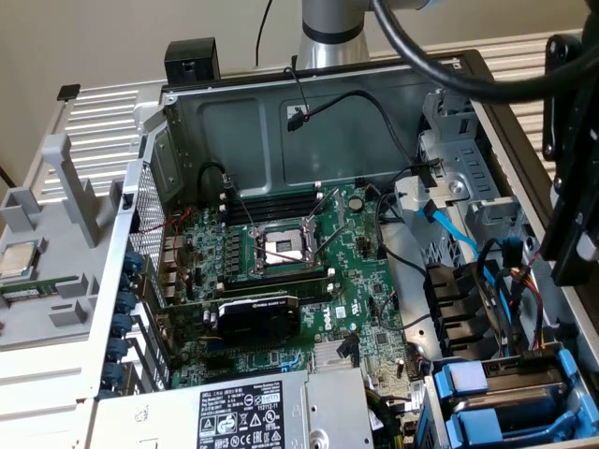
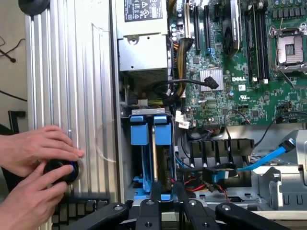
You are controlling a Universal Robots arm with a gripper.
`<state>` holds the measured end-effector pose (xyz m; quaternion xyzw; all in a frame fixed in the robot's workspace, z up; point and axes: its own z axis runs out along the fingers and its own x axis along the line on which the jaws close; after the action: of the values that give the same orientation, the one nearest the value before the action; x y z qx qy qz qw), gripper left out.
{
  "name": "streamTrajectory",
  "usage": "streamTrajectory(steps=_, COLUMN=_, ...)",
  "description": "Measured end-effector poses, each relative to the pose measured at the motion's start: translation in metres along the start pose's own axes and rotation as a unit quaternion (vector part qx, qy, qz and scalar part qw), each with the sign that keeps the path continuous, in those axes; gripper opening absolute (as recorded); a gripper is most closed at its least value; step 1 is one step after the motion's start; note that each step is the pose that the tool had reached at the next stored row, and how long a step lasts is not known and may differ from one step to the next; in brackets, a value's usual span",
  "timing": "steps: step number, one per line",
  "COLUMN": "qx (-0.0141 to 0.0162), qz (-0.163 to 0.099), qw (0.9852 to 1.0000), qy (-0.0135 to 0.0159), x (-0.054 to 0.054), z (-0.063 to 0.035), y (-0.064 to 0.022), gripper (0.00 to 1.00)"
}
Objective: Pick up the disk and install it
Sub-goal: 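Insert the second disk wire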
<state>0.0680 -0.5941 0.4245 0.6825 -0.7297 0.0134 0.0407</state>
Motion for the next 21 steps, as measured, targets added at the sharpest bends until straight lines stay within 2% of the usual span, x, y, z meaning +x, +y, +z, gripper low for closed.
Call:
streamTrajectory(steps=16, qx=0.0000, qz=0.000, qw=1.0000, qy=0.0003, x=-0.0001, z=-0.0013, y=0.0001, gripper=0.25)
streamTrajectory(steps=21, qx=0.0036, qz=0.001, qw=1.0000, qy=0.0054, x=-0.0054, z=-0.0014, y=0.0049, gripper=0.25)
